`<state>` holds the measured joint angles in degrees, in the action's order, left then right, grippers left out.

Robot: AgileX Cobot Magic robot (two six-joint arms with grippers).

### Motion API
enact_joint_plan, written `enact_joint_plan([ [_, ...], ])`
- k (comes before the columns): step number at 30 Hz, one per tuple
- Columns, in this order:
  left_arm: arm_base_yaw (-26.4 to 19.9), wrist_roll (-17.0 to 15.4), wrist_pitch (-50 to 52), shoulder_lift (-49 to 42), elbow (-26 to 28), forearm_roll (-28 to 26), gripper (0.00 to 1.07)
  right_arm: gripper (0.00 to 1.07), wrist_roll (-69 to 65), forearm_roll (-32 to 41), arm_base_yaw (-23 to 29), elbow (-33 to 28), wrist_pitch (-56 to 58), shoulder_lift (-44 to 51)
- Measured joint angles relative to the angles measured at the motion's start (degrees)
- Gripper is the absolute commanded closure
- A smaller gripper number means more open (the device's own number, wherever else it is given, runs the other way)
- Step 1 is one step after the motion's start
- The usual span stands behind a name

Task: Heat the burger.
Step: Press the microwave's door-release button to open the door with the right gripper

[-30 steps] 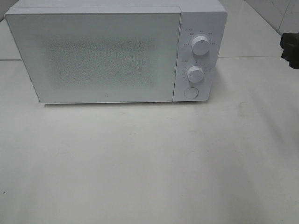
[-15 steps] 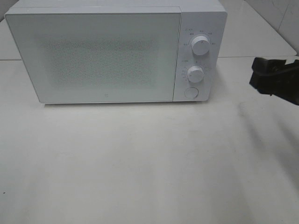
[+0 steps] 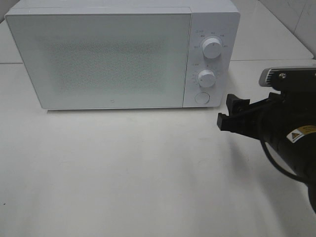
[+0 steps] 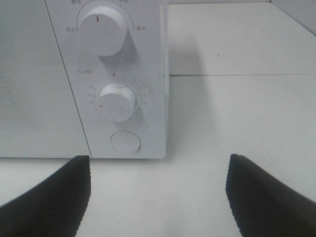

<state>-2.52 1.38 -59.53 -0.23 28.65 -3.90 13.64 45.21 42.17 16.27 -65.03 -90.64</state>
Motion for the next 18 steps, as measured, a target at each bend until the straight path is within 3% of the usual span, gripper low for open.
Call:
enact_joint_plan([
  [8, 0.0, 0.0, 0.0, 0.0, 0.0, 0.0, 0.07, 0.32, 0.0, 5.6, 7.1, 3.1, -1.4, -6.0],
  [18, 0.0, 0.0, 0.0, 0.0, 0.0, 0.0, 0.07, 0.33, -2.5, 6.6, 8.7, 3.6, -1.4, -7.0],
])
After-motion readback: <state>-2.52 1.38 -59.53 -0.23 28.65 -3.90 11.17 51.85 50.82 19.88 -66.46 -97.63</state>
